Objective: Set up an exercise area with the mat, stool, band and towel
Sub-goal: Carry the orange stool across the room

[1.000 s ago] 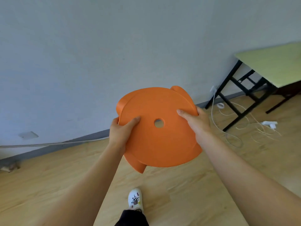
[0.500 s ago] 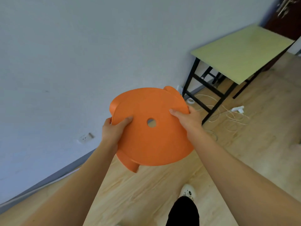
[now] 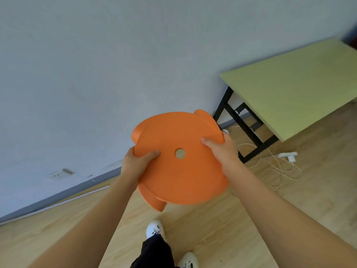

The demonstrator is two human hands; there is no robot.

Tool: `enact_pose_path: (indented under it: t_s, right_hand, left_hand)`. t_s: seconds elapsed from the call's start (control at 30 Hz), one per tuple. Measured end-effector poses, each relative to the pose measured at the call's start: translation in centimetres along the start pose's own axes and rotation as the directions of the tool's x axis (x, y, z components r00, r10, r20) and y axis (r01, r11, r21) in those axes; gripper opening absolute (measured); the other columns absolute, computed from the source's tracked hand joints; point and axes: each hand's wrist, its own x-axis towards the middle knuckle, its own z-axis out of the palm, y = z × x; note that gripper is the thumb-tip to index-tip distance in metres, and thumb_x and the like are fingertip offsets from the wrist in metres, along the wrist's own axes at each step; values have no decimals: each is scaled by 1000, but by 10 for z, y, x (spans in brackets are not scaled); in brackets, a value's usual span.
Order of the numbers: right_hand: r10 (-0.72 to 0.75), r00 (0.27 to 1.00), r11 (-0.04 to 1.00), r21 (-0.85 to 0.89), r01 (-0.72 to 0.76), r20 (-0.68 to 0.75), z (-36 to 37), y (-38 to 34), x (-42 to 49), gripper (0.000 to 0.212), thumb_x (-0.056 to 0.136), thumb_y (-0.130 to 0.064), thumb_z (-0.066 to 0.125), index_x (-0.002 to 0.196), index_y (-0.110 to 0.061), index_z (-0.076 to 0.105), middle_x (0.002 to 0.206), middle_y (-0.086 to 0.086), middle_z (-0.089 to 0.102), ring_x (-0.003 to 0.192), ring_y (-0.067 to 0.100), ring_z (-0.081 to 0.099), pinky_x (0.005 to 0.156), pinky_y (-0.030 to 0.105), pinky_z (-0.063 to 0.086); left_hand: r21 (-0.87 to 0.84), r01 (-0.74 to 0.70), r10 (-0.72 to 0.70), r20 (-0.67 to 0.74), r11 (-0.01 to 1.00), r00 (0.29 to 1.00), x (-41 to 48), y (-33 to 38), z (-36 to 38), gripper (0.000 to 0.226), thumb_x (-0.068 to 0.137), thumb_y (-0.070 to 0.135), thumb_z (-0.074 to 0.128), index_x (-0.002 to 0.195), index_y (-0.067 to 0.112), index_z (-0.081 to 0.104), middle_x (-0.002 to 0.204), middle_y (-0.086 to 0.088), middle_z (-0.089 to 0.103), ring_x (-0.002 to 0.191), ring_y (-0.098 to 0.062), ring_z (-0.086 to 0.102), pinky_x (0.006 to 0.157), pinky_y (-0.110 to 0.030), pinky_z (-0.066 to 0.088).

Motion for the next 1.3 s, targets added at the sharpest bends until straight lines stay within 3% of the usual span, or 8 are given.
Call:
enact_pose_path:
  t_s: [0.13, 0.4, 0.77, 1.03, 1.3]
  right_hand:
    - [20, 998, 998, -62, -16, 59, 0, -8, 71, 63, 83, -41, 71, 138, -24, 44, 119, -3, 54, 103, 20, 54, 92, 43, 46]
    - [125, 982, 972, -216, -93, 141, 25, -5, 198, 68, 83, -48, 68, 141, -24, 41, 134, 2, 52, 119, 27, 53, 100, 49, 44]
    - [319, 917, 924, -292, -245, 240, 75, 77, 341, 86, 59, -49, 88, 132, -29, 47, 121, 1, 61, 103, 27, 62, 92, 52, 52]
    - [322, 912, 909, -351, -224, 252, 94, 124, 410, 80, 60, -44, 89, 129, -29, 50, 115, -3, 62, 103, 25, 62, 93, 51, 51]
    - [327, 907, 902, -374, -215, 267, 96, 159, 442, 87, 61, -40, 90, 134, -26, 47, 120, -1, 62, 105, 25, 62, 94, 51, 51]
  left_hand:
    - [-65, 78, -80, -22, 995, 997, 45, 6, 33, 74, 71, 35, 81, 134, 19, 45, 112, 0, 56, 90, -19, 57, 74, -37, 46]
    - [-132, 234, -241, -41, 963, 970, 137, 0, 76, 81, 68, 31, 85, 136, 18, 42, 119, -3, 57, 101, -24, 59, 80, -40, 49]
    - [-229, 408, -434, -78, 884, 897, 258, -79, 128, 87, 65, 26, 87, 138, 20, 41, 124, -4, 58, 103, -24, 60, 86, -44, 53]
    - [-242, 423, -460, -119, 873, 880, 307, -127, 169, 88, 63, 18, 88, 137, 19, 40, 116, 0, 56, 92, -15, 59, 72, -33, 50]
    - [-224, 441, -470, -95, 869, 877, 326, -158, 193, 103, 58, 13, 90, 143, 19, 33, 128, -5, 53, 108, -24, 56, 83, -41, 51]
